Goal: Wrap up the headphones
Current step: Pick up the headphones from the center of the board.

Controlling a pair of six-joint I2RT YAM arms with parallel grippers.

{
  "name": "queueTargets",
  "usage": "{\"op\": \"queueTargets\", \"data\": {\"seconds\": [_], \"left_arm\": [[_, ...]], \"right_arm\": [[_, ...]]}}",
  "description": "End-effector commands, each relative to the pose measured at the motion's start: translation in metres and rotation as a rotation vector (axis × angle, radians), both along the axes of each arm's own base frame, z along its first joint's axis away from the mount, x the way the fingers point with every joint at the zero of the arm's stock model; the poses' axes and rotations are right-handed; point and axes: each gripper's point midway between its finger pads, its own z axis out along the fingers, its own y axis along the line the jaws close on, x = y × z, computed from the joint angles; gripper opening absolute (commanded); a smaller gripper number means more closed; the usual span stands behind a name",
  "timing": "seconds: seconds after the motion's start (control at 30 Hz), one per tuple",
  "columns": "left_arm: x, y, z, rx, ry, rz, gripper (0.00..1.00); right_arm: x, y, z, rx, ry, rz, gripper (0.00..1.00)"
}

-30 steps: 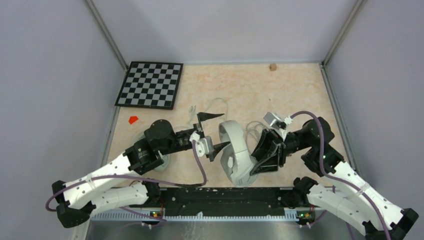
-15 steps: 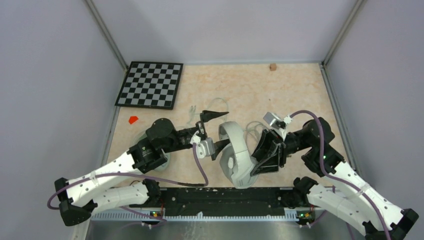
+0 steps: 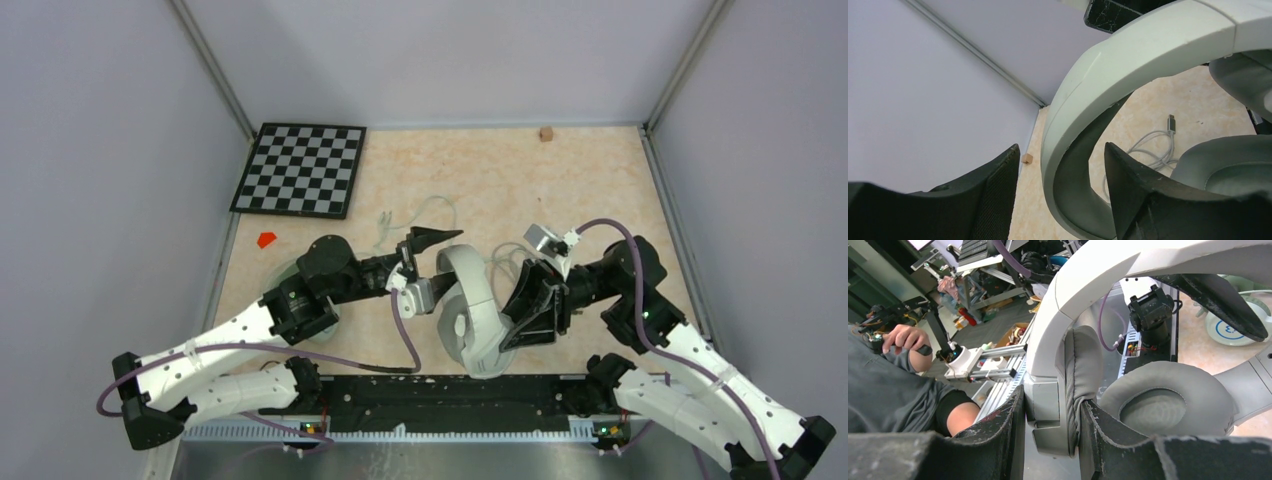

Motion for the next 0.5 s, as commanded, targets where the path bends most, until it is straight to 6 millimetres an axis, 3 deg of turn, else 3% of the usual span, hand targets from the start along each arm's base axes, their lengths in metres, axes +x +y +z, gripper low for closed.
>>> {"op": "queueTargets", "data": {"seconds": [0.0, 0.13, 0.27, 0.33, 0.43, 0.47], "left_arm": [[-0.004, 0.001, 0.022, -0.051, -0.048, -0.018, 0.62], [-0.005, 0.001, 0.019, -0.040, -0.049, -0.023, 0.53], [-0.005, 0.003, 0.018, -0.042, -0.051, -0.016, 0.35], [-0.004, 0.005, 0.019, -0.044, -0.052, -0.008, 0.24], [0.005, 0.009, 0.012, -0.012, -0.049, 0.046, 0.00], [0.011, 0.012, 0.011, -0.004, -0.042, 0.084, 0.00]], "right_arm": [[-0.002, -0.002, 0.019, 0.085, -0.084, -0.002, 0.00], [-0.003, -0.002, 0.017, 0.085, -0.080, 0.001, 0.00], [-0.002, -0.002, 0.019, 0.086, -0.079, -0.002, 0.01], [0.002, 0.000, 0.022, 0.088, -0.073, -0.035, 0.19], [0.021, 0.005, 0.030, 0.080, -0.063, -0.172, 0.41], [0.029, 0.005, 0.035, 0.080, -0.057, -0.236, 0.50]]}}
